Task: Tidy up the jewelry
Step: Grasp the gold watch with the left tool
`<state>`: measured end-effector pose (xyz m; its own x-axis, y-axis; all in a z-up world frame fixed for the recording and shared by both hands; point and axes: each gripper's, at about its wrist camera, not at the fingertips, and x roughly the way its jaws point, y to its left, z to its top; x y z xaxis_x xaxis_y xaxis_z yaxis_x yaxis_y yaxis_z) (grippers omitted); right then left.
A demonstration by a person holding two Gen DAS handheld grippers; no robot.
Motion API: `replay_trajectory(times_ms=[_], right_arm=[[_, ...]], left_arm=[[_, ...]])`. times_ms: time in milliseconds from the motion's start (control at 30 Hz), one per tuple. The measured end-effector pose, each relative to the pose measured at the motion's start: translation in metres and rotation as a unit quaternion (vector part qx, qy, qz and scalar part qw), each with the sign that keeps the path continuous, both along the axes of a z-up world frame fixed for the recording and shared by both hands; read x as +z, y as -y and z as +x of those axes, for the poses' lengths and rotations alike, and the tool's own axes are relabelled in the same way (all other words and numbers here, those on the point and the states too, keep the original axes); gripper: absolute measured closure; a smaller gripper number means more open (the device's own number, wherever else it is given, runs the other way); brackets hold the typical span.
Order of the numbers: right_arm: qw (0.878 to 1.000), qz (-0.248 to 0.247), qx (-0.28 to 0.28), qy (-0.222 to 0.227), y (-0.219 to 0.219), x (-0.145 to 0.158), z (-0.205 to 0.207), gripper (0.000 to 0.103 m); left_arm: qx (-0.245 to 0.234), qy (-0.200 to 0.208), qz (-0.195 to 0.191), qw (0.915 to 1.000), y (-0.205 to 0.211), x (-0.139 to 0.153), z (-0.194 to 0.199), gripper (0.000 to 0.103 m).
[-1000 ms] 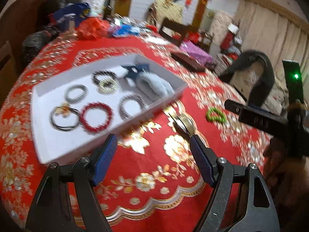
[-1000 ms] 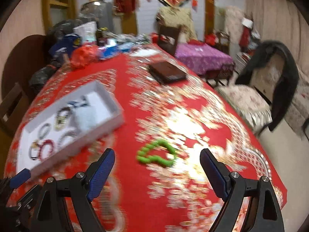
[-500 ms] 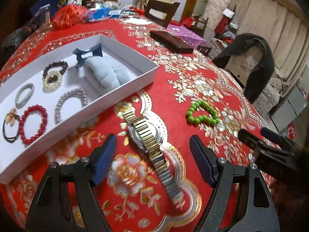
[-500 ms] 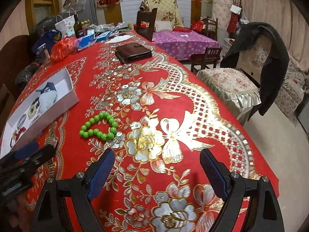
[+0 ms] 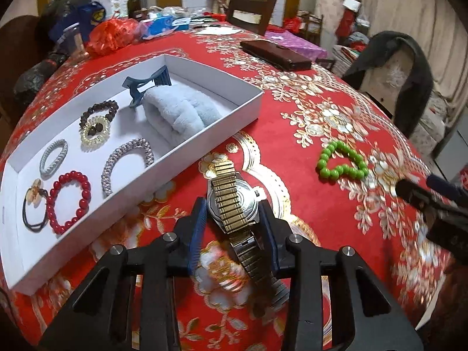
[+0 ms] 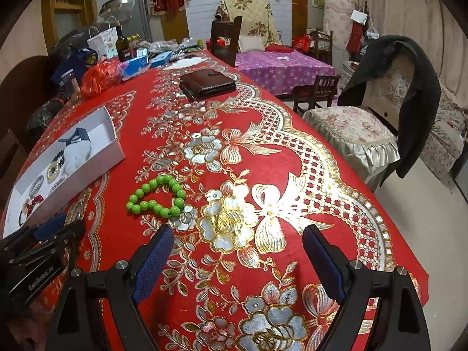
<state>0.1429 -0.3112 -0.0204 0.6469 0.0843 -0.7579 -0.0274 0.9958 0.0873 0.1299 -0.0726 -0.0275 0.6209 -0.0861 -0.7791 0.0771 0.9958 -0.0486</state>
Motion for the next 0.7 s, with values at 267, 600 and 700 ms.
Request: replay_trajectory(times_ms=[267, 600, 700], right_arm=[[0.997, 0.054, 0.051, 0.003, -0.010, -0.009, 0.007, 0.015], [0.986, 0.004, 0.165, -0.023, -0.064, -0.018, 0.046, 0.010], [0.980, -0.032, 0.196, -0.028, -0.076, -0.022, 0.057, 0.004]], left_arm=[[-0.046, -0.001, -0.032, 0.9984, -0.032, 0.002, -0.036, 0.069], [-0.025, 0.000, 0.010, 0.9996, -0.030, 0.001, -0.056, 0.068], [-0.024, 0.000, 0.008, 0.9997, -0.031, 0.000, -0.056, 0.068]])
